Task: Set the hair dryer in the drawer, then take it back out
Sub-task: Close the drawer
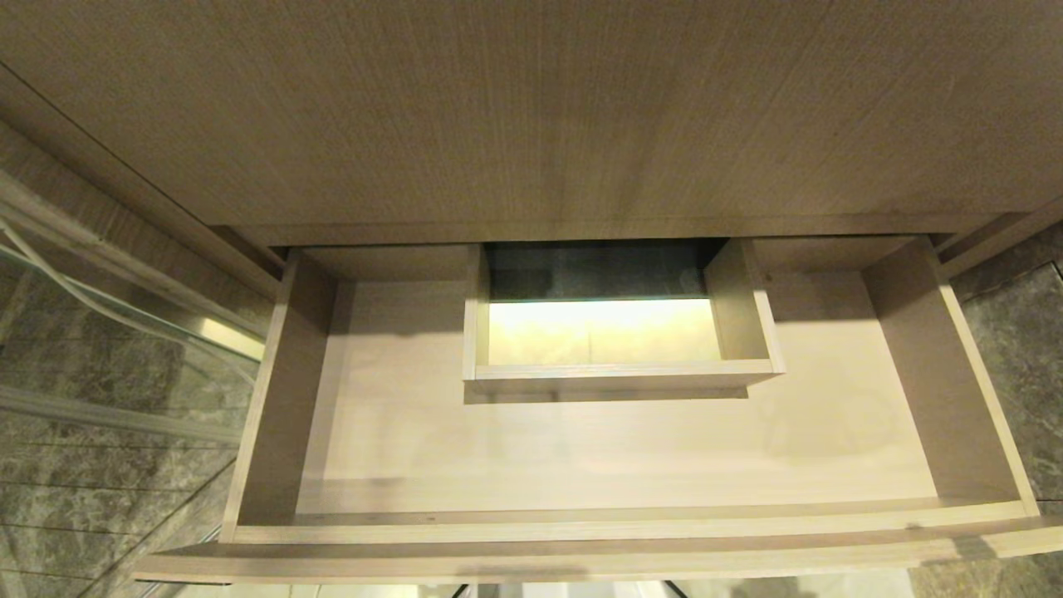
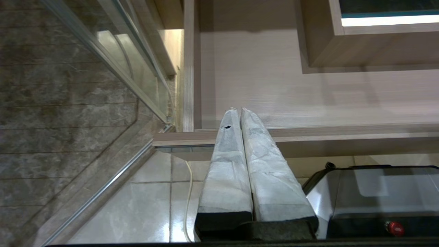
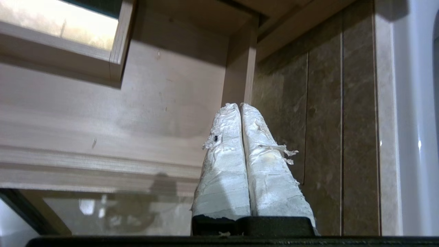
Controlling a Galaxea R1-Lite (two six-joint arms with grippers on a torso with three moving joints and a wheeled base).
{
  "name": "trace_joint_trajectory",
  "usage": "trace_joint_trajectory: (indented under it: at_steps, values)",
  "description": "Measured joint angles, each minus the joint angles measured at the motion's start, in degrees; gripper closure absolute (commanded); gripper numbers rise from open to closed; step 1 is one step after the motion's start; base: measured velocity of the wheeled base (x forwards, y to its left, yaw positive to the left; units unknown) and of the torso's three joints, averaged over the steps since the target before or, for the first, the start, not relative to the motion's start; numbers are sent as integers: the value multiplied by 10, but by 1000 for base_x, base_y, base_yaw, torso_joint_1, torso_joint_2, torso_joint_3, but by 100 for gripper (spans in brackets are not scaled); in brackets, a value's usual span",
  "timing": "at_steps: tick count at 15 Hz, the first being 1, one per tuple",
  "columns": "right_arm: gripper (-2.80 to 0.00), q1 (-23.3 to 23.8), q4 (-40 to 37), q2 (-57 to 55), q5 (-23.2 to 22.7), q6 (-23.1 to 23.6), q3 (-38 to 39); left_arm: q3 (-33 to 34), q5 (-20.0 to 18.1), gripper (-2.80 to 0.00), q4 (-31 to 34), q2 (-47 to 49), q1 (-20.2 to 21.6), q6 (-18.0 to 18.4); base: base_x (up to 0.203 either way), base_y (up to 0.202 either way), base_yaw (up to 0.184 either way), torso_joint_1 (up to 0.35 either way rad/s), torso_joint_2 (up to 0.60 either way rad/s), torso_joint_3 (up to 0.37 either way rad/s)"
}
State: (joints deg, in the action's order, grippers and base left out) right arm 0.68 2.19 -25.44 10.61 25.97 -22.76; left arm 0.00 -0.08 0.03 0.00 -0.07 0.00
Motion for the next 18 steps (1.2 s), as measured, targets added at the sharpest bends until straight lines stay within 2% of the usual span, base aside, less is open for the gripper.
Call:
trace_joint_trajectory:
  at_steps: [6,9,11,14,16,18]
  values:
    - [0,8,-22,-1,5,0,3,0,0,0,0,0,0,0,0,0,0,0,0,0]
    - [0,35,-64,-7,60,1,15,0,0,0,0,0,0,0,0,0,0,0,0,0]
    - [0,48,-118,-13,127,0,24,0,0,0,0,0,0,0,0,0,0,0,0,0]
    - [0,65,-215,-24,184,0,28,0,0,0,0,0,0,0,0,0,0,0,0,0]
    - [0,76,-304,-44,212,-1,20,0,0,0,0,0,0,0,0,0,0,0,0,0]
    - [0,83,-356,-82,212,-4,2,0,0,0,0,0,0,0,0,0,0,0,0,0]
